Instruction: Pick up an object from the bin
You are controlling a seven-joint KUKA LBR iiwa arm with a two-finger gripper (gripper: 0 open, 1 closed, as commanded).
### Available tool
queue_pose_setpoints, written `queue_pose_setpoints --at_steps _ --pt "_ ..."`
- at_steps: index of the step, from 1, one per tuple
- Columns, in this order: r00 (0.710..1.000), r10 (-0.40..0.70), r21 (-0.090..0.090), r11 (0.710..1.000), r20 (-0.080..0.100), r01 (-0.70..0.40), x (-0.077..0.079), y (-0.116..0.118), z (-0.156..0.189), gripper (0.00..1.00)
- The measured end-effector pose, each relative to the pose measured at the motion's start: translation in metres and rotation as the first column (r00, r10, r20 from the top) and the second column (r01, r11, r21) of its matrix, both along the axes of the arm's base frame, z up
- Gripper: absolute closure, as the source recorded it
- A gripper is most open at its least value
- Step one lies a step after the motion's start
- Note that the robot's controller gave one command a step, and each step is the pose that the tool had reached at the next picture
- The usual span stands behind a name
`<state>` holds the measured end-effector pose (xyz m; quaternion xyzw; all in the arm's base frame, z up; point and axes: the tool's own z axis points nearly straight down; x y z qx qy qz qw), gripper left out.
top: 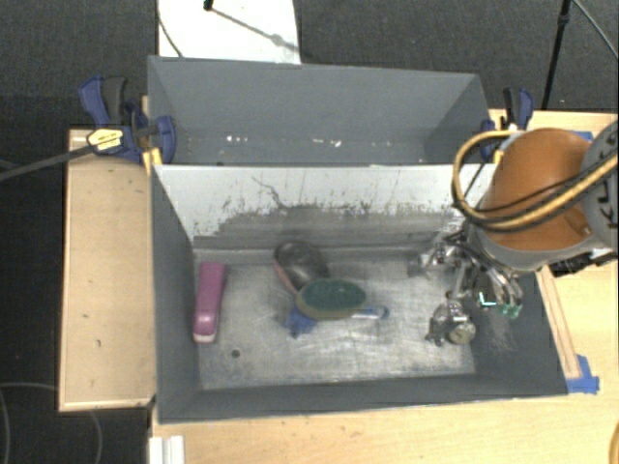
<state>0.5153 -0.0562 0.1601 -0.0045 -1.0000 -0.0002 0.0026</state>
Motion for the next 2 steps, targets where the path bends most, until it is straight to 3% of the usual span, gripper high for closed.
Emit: queue_pose_setpoints --at_steps 1,2 --pt "0.984 -0.176 0.002 0.984 0.011 0.176 0.019 0.030 -0.089 0.00" --pt "0.997 0.080 0.000 0.997 0.005 -0.080 0.008 0.025 -0.069 0.00"
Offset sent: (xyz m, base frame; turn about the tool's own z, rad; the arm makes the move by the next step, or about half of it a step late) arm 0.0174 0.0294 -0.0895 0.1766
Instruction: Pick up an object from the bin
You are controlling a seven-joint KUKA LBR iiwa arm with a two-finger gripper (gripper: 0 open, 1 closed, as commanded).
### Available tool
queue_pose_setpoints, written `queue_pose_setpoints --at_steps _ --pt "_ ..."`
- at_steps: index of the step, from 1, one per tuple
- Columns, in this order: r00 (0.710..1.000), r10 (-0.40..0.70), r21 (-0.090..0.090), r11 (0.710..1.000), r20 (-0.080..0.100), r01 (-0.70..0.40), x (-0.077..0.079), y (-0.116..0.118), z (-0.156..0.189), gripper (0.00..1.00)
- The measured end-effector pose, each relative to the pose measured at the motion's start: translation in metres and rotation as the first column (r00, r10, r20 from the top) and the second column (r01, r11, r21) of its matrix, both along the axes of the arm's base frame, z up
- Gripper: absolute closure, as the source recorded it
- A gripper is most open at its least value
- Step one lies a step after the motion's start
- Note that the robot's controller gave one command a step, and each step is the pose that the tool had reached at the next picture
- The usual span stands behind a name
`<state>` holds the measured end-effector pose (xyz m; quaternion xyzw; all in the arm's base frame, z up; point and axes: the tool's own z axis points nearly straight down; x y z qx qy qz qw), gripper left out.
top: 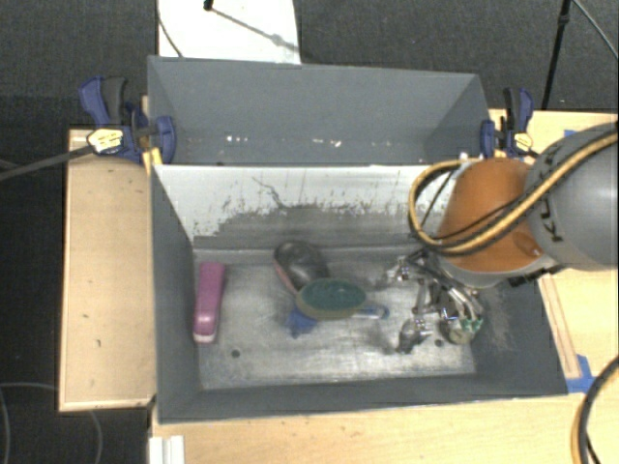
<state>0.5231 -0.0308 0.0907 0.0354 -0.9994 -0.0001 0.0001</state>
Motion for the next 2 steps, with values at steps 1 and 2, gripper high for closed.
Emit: queue_pose_setpoints --at_steps 1,2 --pt "0.975 -0.221 0.001 0.975 0.004 0.221 0.0102 0.0480 -0.0183 0.00" --pt "0.976 -0.218 0.001 0.976 0.009 0.218 0.0116 0.0470 -0.0160 1.00"
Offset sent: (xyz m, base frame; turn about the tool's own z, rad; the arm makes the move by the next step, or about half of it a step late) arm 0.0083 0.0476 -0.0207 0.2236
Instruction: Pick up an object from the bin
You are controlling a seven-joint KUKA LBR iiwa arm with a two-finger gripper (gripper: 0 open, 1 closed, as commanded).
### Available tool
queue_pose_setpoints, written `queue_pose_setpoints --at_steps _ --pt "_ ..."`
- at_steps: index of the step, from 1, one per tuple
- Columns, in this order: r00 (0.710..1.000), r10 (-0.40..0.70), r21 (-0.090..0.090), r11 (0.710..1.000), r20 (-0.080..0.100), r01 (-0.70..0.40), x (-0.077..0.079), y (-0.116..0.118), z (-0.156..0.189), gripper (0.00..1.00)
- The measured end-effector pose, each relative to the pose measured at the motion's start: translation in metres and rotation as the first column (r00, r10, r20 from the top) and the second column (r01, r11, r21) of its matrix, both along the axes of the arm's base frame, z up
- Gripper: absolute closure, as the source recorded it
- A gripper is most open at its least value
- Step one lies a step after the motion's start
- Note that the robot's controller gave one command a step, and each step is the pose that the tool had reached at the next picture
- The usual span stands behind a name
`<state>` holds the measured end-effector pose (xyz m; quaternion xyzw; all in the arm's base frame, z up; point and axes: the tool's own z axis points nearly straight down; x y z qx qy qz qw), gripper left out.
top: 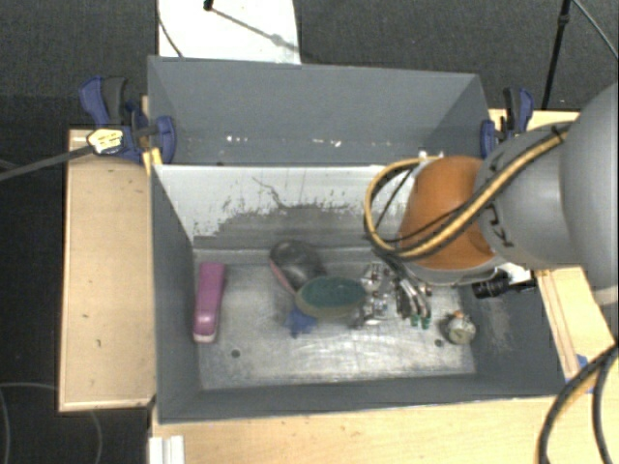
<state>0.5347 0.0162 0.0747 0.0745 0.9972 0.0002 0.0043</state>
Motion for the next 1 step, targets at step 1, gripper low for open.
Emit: queue_pose_setpoints --at_steps 1 --pt "1.000 -0.027 0.000 1.000 0.003 0.027 0.0089 -0.0373 0.1389 1.00"
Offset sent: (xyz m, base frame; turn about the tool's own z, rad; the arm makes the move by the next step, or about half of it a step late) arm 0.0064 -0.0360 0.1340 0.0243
